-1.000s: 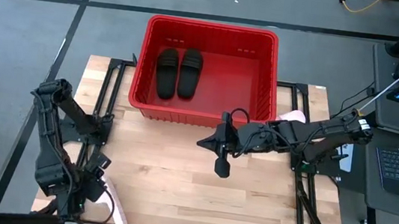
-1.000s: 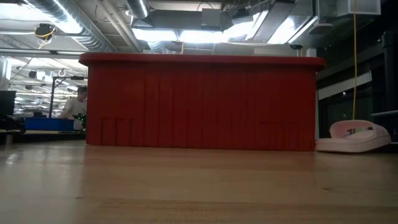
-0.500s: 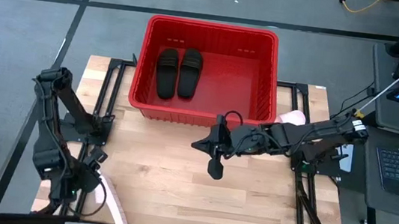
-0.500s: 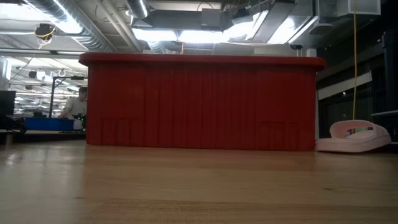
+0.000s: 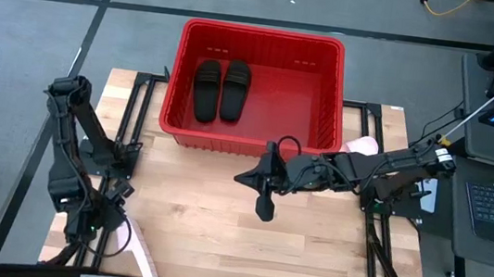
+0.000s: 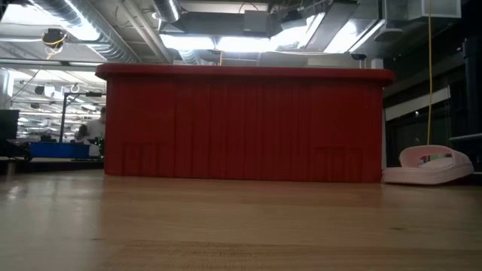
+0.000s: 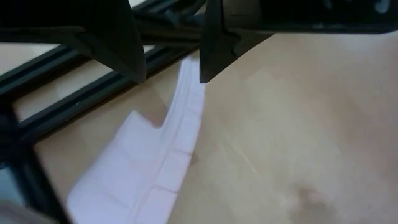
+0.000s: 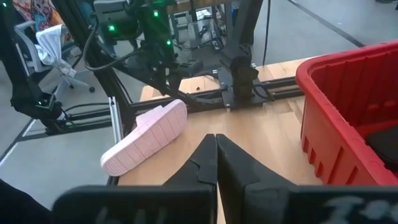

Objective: Pick and place slides into bin
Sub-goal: Put the pink slide into the red bin

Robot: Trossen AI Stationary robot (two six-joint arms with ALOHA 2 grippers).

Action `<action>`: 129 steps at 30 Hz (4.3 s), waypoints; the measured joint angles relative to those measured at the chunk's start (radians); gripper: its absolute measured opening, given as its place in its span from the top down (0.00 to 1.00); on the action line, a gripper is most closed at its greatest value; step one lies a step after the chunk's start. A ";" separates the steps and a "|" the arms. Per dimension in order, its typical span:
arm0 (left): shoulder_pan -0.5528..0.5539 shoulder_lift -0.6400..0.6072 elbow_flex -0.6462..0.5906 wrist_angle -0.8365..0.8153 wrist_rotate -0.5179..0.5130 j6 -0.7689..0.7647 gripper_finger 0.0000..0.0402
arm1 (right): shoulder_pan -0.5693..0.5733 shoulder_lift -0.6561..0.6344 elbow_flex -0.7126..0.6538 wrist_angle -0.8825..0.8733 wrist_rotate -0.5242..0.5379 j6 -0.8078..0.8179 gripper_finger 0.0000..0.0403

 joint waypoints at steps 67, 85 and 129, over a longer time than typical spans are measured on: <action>-0.028 -0.066 -0.207 0.215 -0.112 0.002 0.91 | 0.000 0.000 0.000 0.044 0.001 0.045 0.99; 0.071 -0.183 -0.036 0.095 -0.084 -0.009 0.91 | 0.005 0.000 0.000 0.044 0.001 0.000 0.99; 0.920 0.037 0.501 -0.106 0.222 0.309 0.92 | 0.106 0.144 0.354 -0.173 0.070 -0.581 0.99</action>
